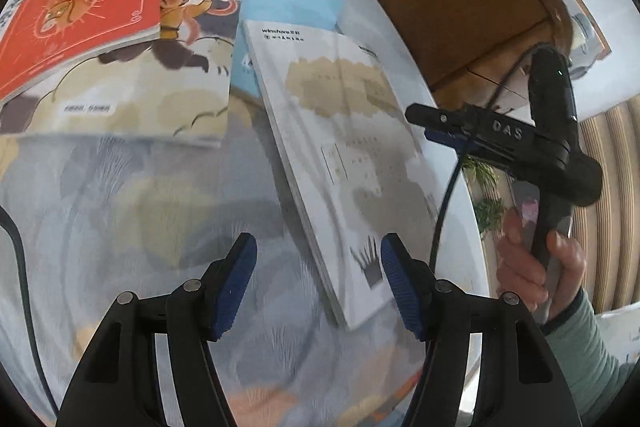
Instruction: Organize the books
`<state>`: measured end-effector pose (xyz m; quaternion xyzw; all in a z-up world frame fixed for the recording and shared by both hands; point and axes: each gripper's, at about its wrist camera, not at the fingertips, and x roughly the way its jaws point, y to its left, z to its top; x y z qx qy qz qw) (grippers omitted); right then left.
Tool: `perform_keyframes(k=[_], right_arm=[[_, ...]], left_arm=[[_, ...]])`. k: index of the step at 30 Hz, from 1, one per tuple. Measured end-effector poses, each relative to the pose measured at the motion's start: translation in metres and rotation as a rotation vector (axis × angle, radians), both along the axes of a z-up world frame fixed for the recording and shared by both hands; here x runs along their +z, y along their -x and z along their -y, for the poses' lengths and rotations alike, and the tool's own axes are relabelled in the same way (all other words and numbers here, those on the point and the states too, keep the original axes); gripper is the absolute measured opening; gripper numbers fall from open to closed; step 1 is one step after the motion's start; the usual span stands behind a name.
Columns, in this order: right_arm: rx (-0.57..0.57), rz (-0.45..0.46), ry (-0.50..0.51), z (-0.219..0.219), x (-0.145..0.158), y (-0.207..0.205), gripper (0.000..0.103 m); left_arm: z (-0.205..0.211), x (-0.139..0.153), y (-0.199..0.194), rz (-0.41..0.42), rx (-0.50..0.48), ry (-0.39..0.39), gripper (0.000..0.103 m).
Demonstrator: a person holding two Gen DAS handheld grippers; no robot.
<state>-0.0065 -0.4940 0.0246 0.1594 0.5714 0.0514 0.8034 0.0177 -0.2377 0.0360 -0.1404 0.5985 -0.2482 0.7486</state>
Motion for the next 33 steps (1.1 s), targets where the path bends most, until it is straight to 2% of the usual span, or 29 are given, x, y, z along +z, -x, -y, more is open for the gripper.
perform_keyframes(k=[4,9,11,14,15,18,19,21,28,31,33], right_arm=[[0.013,-0.016,0.002,0.0,-0.005,-0.006,0.054],[0.069,-0.026,-0.015,-0.004,-0.007,-0.009,0.055],[0.098,-0.023,-0.017,-0.006,-0.007,-0.007,0.055],[0.142,-0.031,-0.053,-0.009,-0.007,-0.002,0.06],[0.169,-0.025,-0.066,-0.013,-0.005,0.002,0.06],[0.261,-0.035,-0.191,-0.033,0.003,0.017,0.059],[0.323,-0.03,-0.122,-0.052,0.009,0.027,0.059],[0.367,0.009,-0.029,-0.07,0.017,0.042,0.059],[0.146,-0.027,-0.062,-0.021,-0.003,0.018,0.059],[0.131,-0.03,-0.05,-0.011,-0.006,0.001,0.059],[0.13,-0.038,-0.053,-0.007,-0.008,-0.005,0.059]], left_arm=[[0.01,-0.002,-0.009,-0.012,-0.002,0.005,0.062],[0.021,-0.008,-0.019,-0.015,-0.039,0.007,0.062],[0.028,-0.01,-0.022,-0.024,-0.074,0.031,0.062],[0.036,-0.008,-0.017,0.005,-0.129,-0.011,0.062],[0.037,-0.008,-0.013,0.001,-0.149,-0.003,0.062],[0.036,-0.006,-0.001,-0.017,-0.171,0.022,0.062],[0.034,-0.004,0.004,-0.009,-0.171,0.01,0.062],[0.027,-0.005,0.013,-0.015,-0.149,-0.01,0.062],[0.007,0.001,0.0,-0.009,-0.047,0.007,0.062],[0.01,0.006,-0.008,0.012,-0.038,0.003,0.062],[0.014,0.002,-0.018,-0.002,-0.029,0.005,0.062]])
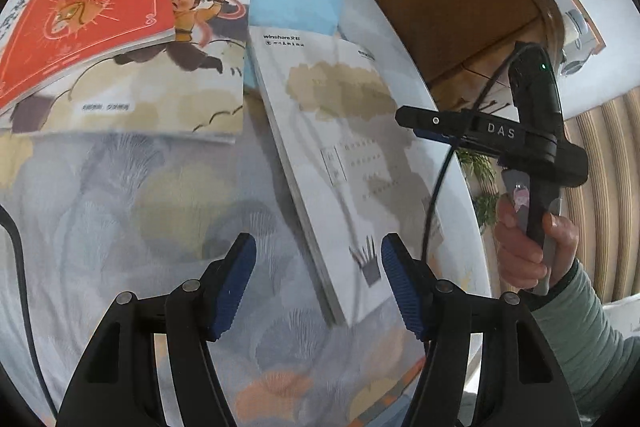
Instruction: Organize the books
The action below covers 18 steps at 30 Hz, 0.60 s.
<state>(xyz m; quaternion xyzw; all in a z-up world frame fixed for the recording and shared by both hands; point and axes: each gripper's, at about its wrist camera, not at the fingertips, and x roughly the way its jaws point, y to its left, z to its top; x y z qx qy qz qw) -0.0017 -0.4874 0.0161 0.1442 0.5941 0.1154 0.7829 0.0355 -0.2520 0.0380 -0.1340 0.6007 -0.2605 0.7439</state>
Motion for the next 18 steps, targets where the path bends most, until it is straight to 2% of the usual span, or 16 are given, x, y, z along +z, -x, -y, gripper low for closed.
perform_keyframes(k=[3,7,12,16,18], right_arm=[[0.004,-0.002,-0.016,0.001,0.0,-0.005,0.06],[0.029,-0.007,-0.061,0.002,0.0,-0.011,0.06],[0.072,-0.026,-0.117,0.001,-0.003,-0.01,0.069],[0.079,-0.034,-0.225,0.004,-0.009,-0.003,0.076],[0.049,-0.059,-0.308,0.013,-0.013,-0.002,0.077]], left_arm=[[-0.002,-0.006,-0.011,-0.021,0.02,0.02,0.062],[0.011,-0.006,-0.025,-0.01,0.007,0.005,0.062],[0.005,-0.012,-0.018,-0.051,-0.021,0.025,0.063],[0.015,-0.014,-0.019,-0.034,-0.051,-0.001,0.063],[0.013,-0.014,-0.019,-0.037,-0.067,-0.003,0.063]])
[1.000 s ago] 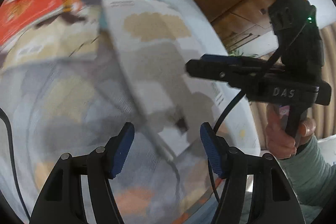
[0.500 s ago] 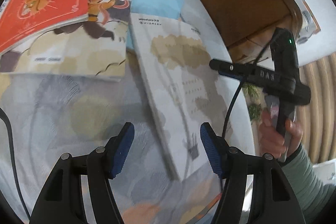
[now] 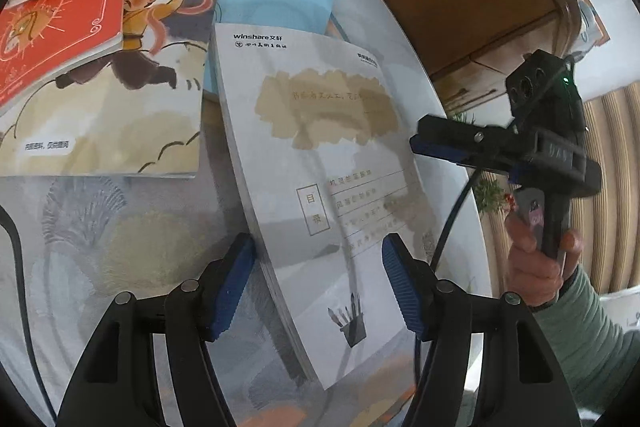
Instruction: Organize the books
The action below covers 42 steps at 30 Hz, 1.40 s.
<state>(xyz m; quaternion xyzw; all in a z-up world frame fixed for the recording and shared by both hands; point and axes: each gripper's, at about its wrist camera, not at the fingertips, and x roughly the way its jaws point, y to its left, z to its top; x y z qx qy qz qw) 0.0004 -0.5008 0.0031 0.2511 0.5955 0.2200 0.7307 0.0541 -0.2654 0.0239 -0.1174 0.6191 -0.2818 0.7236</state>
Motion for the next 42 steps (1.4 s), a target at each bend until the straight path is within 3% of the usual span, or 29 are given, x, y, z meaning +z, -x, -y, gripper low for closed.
perform_keyframes(k=[4,13,16,20,24,27,31,34,35,37,42], right_arm=[[-0.016,-0.04,-0.109,0.006,-0.004,0.008,0.077],[0.128,-0.036,-0.137,-0.04,0.017,0.044,0.079],[0.173,-0.07,-0.144,-0.061,0.009,0.057,0.079],[0.177,-0.085,-0.129,-0.077,-0.002,0.069,0.078],[0.121,-0.082,-0.145,-0.071,-0.005,0.071,0.078],[0.137,-0.046,-0.128,-0.079,0.0,0.069,0.091],[0.1,-0.004,-0.104,-0.083,0.002,0.078,0.093],[0.073,-0.037,-0.183,-0.08,0.003,0.08,0.09],[0.075,-0.053,-0.247,-0.08,0.003,0.081,0.083],[0.095,-0.063,-0.416,-0.087,0.012,0.086,0.082],[0.142,0.027,-0.338,-0.12,0.054,0.087,0.082]], left_arm=[[-0.019,0.005,0.015,0.003,-0.005,0.003,0.063],[-0.063,0.005,0.065,-0.052,0.013,-0.038,0.063],[-0.079,0.0,0.081,-0.067,0.037,-0.066,0.063],[-0.099,0.001,0.088,-0.067,0.119,-0.04,0.063],[-0.087,0.0,0.082,-0.047,0.125,-0.051,0.063],[-0.08,-0.001,0.082,-0.015,0.108,-0.103,0.063],[-0.068,-0.002,0.082,0.004,0.086,-0.152,0.068],[-0.066,-0.004,0.08,-0.002,0.102,-0.123,0.068],[-0.07,-0.005,0.08,-0.011,0.115,-0.094,0.068],[-0.079,-0.006,0.079,-0.031,0.135,-0.046,0.068],[-0.113,0.0,0.083,-0.05,0.185,0.028,0.068]])
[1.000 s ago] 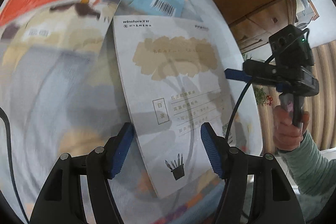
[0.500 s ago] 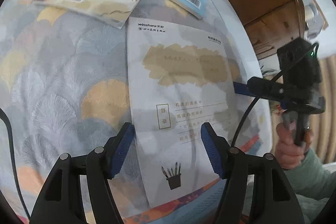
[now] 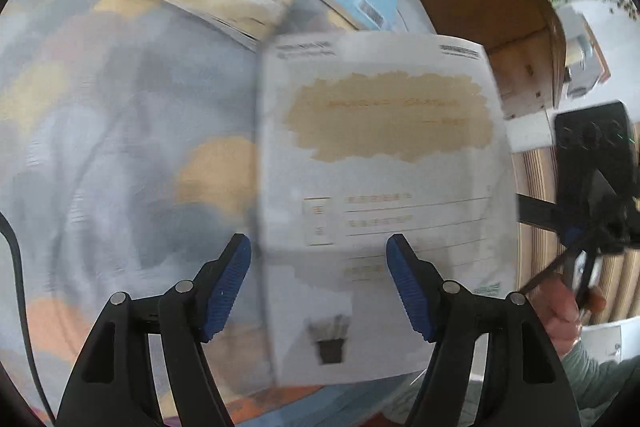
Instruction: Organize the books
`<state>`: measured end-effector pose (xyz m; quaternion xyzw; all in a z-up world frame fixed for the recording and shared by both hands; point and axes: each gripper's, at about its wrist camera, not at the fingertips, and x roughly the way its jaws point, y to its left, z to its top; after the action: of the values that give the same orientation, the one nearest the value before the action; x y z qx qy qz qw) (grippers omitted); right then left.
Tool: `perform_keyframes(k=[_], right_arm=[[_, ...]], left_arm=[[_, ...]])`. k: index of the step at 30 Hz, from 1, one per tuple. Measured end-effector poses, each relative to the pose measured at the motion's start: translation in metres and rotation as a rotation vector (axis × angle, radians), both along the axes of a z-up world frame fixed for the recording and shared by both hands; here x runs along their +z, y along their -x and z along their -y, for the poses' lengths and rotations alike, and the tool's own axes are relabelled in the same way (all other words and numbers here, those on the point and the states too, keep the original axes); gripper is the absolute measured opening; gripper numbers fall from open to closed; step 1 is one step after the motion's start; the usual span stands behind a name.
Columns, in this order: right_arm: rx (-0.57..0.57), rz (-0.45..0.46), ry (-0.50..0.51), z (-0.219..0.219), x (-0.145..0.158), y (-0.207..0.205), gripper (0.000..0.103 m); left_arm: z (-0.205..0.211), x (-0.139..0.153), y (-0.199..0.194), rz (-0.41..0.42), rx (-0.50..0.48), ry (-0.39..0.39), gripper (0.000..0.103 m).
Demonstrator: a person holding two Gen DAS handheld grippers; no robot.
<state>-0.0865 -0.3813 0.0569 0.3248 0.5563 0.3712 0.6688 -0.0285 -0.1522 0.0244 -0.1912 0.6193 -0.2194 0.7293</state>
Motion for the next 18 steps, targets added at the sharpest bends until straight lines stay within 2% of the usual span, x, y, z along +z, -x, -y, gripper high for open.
perform_keyframes(k=[5,9,11,14,17,18], right_arm=[[0.115,0.156,0.118,-0.055,0.063,-0.012,0.082],[0.188,0.23,0.05,-0.107,0.101,-0.023,0.082],[0.223,0.213,0.057,-0.136,0.098,-0.029,0.082],[0.255,0.166,0.078,-0.154,0.082,-0.021,0.082],[0.228,0.138,0.12,-0.152,0.068,-0.006,0.082],[0.195,0.129,0.173,-0.149,0.059,-0.001,0.082]], left_arm=[[-0.065,0.026,0.016,0.053,0.112,0.017,0.068],[-0.133,0.042,0.034,0.079,0.256,0.023,0.068],[-0.158,0.036,0.041,0.082,0.325,0.0,0.068],[-0.2,0.033,0.052,0.074,0.378,-0.027,0.068],[-0.208,0.027,0.059,0.058,0.317,-0.06,0.068],[-0.205,0.022,0.059,0.05,0.288,-0.058,0.068]])
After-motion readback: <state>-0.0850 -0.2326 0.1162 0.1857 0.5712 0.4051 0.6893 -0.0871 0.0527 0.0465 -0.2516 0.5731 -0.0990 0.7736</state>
